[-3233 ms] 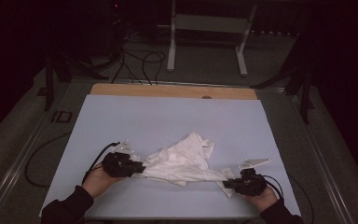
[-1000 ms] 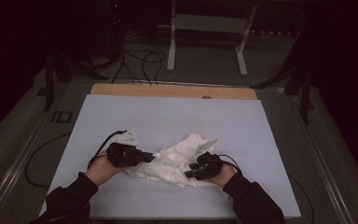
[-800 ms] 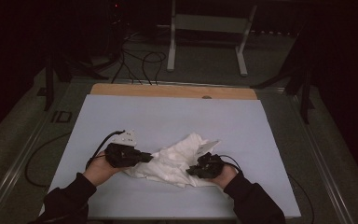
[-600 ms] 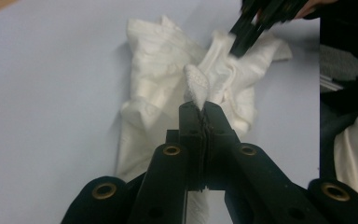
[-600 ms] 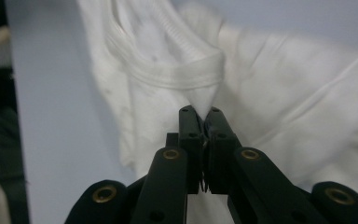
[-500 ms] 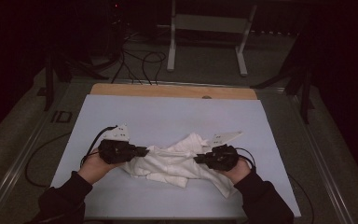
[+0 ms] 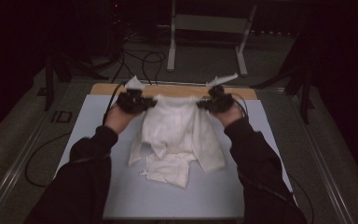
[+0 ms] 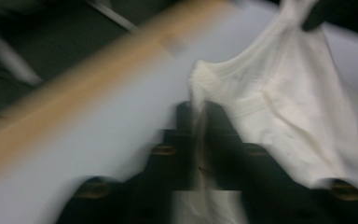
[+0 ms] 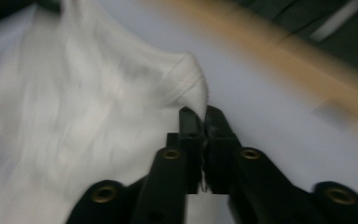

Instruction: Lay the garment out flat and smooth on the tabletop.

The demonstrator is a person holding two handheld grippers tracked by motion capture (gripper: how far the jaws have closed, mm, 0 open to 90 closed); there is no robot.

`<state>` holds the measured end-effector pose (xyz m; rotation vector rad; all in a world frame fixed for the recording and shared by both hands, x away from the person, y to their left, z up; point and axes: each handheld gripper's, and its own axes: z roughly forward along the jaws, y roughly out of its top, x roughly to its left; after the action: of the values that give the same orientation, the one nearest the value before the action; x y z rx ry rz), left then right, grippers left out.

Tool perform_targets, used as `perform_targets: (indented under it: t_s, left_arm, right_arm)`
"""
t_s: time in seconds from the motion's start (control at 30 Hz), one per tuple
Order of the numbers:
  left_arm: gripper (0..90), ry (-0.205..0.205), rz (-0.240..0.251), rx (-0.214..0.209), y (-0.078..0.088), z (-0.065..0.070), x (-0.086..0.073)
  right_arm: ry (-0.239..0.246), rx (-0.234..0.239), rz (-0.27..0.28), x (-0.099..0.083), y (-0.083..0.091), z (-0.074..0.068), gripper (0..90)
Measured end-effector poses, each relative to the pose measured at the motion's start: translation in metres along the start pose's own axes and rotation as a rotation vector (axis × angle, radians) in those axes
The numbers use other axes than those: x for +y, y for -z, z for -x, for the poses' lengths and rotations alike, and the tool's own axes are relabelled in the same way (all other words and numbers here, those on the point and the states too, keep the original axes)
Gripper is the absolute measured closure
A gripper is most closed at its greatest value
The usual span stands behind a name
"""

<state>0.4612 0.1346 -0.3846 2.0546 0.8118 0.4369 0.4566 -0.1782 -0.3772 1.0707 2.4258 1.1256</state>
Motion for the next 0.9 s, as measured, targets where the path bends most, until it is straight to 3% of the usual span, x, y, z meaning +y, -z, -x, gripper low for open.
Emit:
perform_targets:
  t_s: [0.03,0.07,0.1,0.13,0.3,0.4,0.43,0.5,0.73,0.9]
  left_arm:
    - [49.2,0.034,-0.054,0.075,-0.012,-0.014,0.01]
    - [33.2,0.073,-0.084,0.075,-0.018,-0.022,0.013]
    - [24.3,0.108,-0.126,0.089,-0.025,-0.03,0.015]
    - [17.5,0.098,-0.133,0.116,-0.026,-0.032,0.015]
    - [15.1,0.091,-0.17,0.099,-0.03,-0.029,-0.001]
    - [13.3,0.1,-0.176,0.07,-0.032,-0.025,-0.008]
    - [13.4,0.105,-0.181,0.043,-0.033,-0.022,-0.01]
    - [12.2,0.093,-0.187,0.03,-0.034,-0.017,-0.012]
    - [12.2,0.089,-0.156,-0.043,-0.032,-0.003,-0.015]
    - [12.2,0.077,-0.116,-0.085,-0.023,0.007,-0.018]
  right_arm:
    - [-0.034,-0.041,0.029,0.01,-0.002,0.009,58.9]
    - [-0.092,-0.099,0.027,0.022,-0.007,0.021,48.1]
    - [-0.118,-0.105,0.028,0.026,-0.009,0.026,44.7]
    - [-0.149,-0.114,0.038,0.029,-0.011,0.03,37.3]
    - [-0.157,-0.089,0.025,0.014,-0.013,0.029,25.1]
    - [-0.168,-0.064,0.017,-0.003,-0.015,0.027,23.6]
    - [-0.171,-0.059,0.017,-0.006,-0.016,0.026,23.2]
    - [-0.166,-0.046,0.001,-0.014,-0.017,0.024,22.1]
    - [-0.139,-0.012,0.003,-0.028,-0.014,0.011,16.9]
    - [-0.132,0.024,0.033,-0.037,-0.005,0.003,12.8]
